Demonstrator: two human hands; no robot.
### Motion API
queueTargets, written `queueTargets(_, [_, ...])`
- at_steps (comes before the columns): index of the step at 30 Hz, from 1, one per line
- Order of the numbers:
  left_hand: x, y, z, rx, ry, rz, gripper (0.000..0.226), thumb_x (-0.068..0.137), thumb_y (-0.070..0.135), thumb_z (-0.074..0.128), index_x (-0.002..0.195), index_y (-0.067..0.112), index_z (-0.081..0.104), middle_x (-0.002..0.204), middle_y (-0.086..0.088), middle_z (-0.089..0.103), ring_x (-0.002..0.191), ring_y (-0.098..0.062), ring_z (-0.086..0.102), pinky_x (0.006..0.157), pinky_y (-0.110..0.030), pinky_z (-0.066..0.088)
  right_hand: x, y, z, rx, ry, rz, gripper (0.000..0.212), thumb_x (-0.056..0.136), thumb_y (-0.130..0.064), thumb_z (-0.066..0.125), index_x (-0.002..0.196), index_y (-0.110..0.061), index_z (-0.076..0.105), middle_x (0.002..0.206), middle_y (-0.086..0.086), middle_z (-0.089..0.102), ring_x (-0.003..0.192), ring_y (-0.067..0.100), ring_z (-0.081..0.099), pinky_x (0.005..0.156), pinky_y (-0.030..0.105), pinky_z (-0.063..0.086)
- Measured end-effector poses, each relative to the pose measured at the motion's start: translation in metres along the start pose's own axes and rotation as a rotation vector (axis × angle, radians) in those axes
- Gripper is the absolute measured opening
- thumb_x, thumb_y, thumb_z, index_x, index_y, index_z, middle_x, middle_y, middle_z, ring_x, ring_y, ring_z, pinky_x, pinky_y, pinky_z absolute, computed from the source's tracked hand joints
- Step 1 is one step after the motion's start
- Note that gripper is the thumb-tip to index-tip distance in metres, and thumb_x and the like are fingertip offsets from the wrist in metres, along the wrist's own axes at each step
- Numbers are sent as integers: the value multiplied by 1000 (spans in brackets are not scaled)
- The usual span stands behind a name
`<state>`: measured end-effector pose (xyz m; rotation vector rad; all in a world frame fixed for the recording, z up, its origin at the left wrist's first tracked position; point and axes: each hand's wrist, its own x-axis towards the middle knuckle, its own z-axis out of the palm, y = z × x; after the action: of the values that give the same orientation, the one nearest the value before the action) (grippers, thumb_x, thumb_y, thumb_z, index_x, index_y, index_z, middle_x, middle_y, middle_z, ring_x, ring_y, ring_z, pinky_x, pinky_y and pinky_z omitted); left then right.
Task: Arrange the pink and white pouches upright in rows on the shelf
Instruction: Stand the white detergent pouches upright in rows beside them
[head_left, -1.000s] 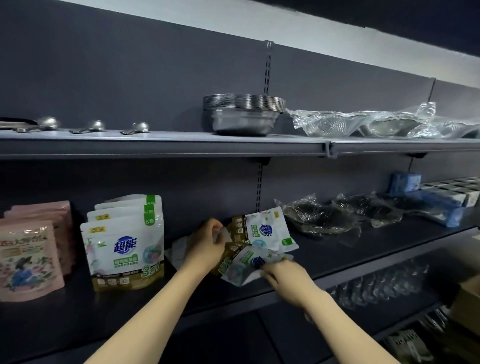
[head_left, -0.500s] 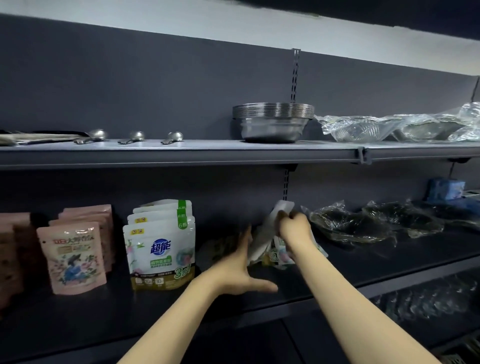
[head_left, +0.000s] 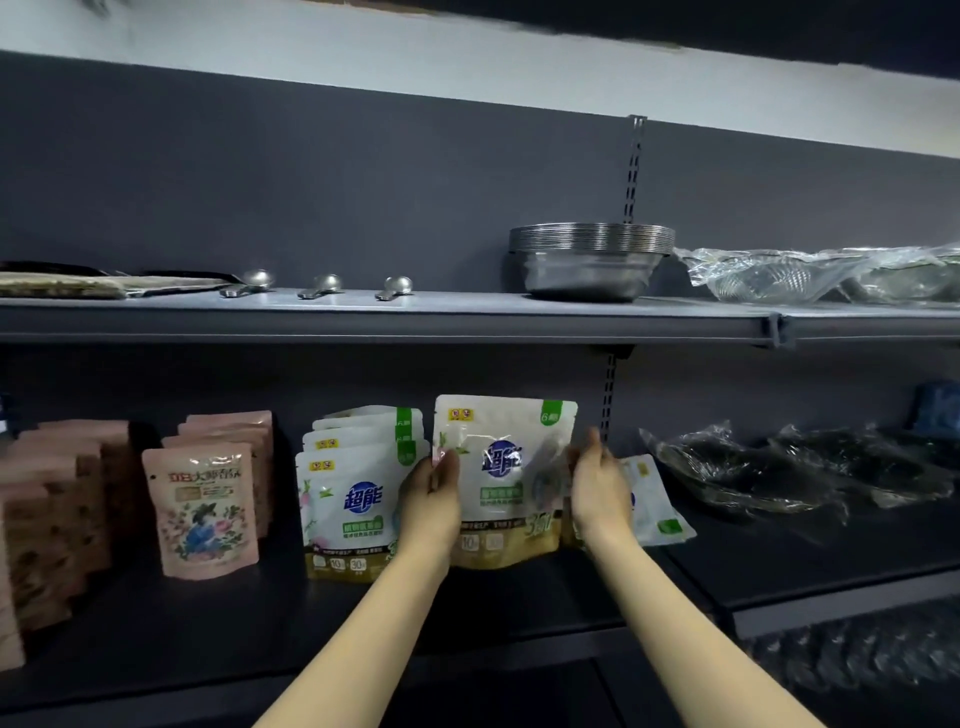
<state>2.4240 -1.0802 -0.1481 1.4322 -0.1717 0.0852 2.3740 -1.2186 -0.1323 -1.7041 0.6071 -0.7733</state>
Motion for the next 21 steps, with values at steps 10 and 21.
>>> queueTargets(10, [4,0,-57,10,101,-65,16,95,31,47,95,28,62,110,-4,67,104,-24,62,97,-44,49,-33,40,44,29,-686,-79,63,74,-22,79,119,-29,36,115,-10,62,98,2,61,78,14,53])
queueTargets(21, [14,-34,-129,137,129,-194,36,98,39,32,123,21,49,121,-7,61,110,-26,58,99,-45,47,-60,43,118,-508,-573,-208,54,83,-41,64,123,-10,46,126,6,57,115,23,55,82,24,41])
